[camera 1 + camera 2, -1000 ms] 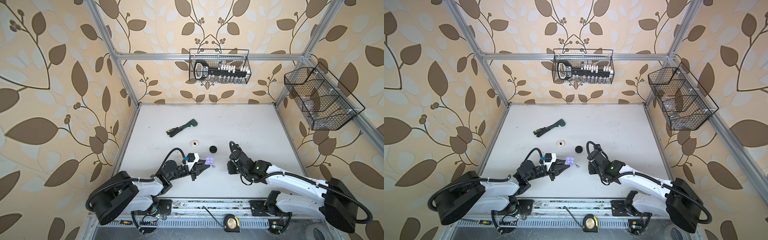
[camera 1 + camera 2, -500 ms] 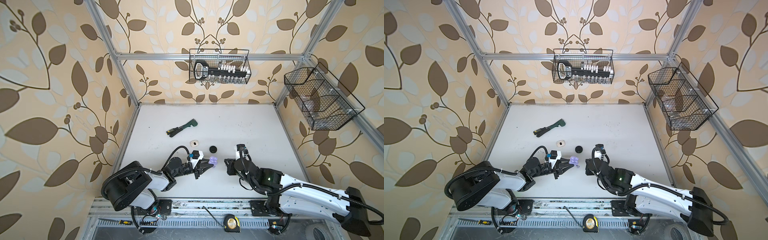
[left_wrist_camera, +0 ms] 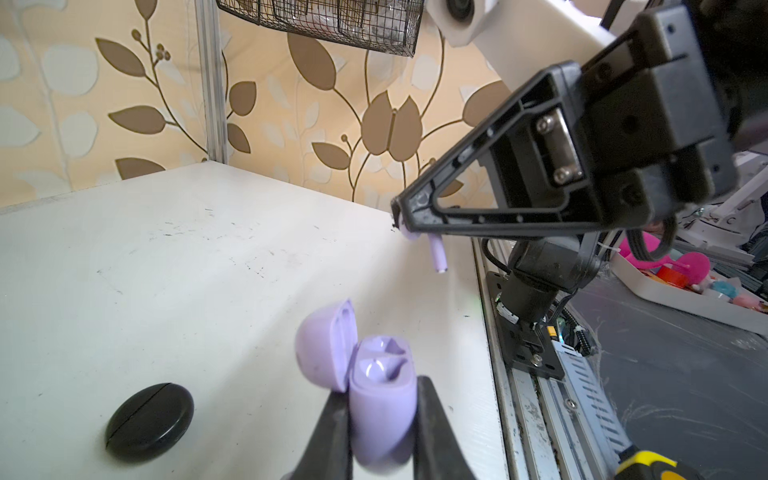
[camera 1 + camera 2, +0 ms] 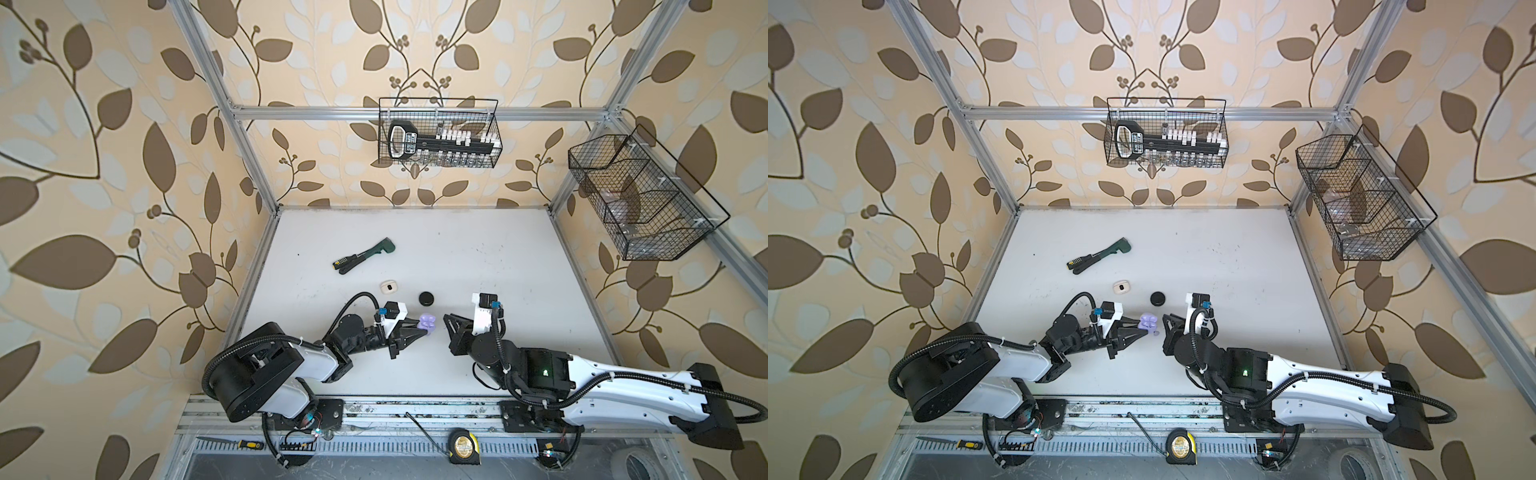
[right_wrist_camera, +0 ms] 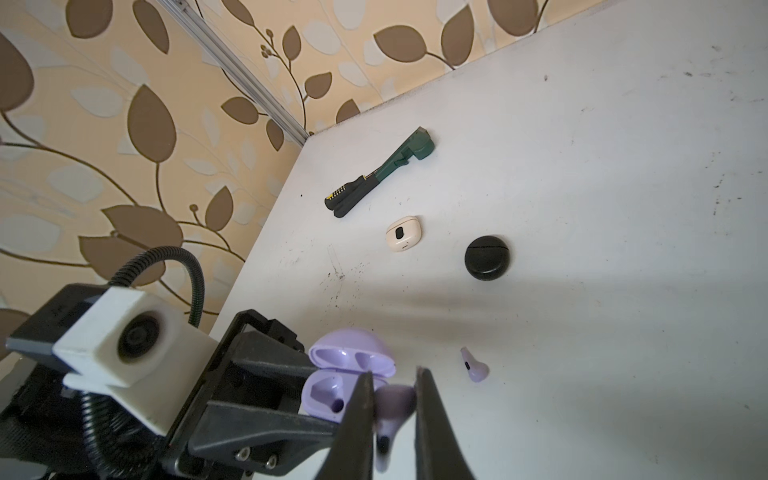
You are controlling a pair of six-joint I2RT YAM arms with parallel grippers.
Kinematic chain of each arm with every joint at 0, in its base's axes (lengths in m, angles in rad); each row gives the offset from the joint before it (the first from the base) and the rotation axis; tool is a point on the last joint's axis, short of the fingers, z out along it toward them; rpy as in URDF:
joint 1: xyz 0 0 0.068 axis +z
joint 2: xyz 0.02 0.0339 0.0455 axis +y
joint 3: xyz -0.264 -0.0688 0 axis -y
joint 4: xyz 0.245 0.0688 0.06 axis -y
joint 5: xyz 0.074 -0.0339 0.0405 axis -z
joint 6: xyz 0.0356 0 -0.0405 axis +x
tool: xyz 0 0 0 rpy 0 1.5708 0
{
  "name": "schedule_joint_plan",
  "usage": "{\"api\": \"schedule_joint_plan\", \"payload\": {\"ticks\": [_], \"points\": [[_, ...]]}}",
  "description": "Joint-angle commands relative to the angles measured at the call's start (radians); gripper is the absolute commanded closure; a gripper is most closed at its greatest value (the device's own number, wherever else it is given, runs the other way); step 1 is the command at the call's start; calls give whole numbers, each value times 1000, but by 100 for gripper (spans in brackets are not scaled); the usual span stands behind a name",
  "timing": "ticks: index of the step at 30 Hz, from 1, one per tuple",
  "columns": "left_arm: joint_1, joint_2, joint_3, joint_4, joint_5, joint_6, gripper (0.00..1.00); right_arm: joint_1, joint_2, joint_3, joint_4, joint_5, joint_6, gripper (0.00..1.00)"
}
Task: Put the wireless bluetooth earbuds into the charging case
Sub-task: 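Lower the earbud into the open lilac case and open the right gripper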
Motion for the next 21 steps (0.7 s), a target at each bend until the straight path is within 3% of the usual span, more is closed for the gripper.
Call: {"api": "schedule_joint_plan", "payload": {"ticks": [1,21], "points": [[-9,-31,16,86,24,-1,100,12,33,35,66,81,31,86],[-9,-44,12,87,17,-8,100,24,213,56,181,76,70,88]]}}
